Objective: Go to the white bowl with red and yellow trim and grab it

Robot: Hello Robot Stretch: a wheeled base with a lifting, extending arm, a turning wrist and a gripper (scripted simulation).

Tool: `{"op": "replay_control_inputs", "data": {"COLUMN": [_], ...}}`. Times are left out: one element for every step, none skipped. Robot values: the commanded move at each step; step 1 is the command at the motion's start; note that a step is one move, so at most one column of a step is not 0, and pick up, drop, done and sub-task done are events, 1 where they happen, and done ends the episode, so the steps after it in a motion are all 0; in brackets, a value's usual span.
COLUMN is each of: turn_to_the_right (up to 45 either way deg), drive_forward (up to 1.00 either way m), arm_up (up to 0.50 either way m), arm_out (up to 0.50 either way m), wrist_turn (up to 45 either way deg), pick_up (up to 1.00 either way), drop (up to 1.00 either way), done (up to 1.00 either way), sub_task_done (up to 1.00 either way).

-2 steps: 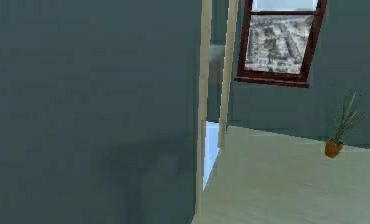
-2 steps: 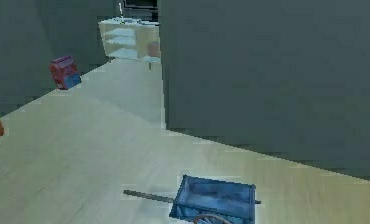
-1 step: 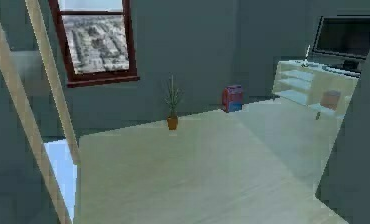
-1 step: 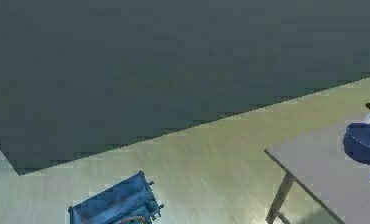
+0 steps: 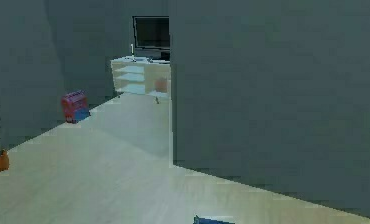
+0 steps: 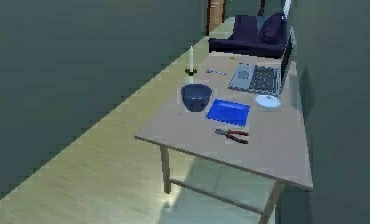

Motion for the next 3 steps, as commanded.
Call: {"op": "replay_control_inputs", "data": {"turn_to_the_right": [21.0,0.0,-45.0], "drive_forward": [0.0,0.1,0.0], "arm_up": [0.0,0.0,0.0], "arm_out": [0.0,0.0,0.0], "wrist_turn": [0.0,0.0,0.0], "pick_up": [0.0,0.0,0.0], "drop": [0.0,0.0,0.0], "done": [0.0,0.0,0.0], "sub_task_done": [0.0,0.0,0.0]}}
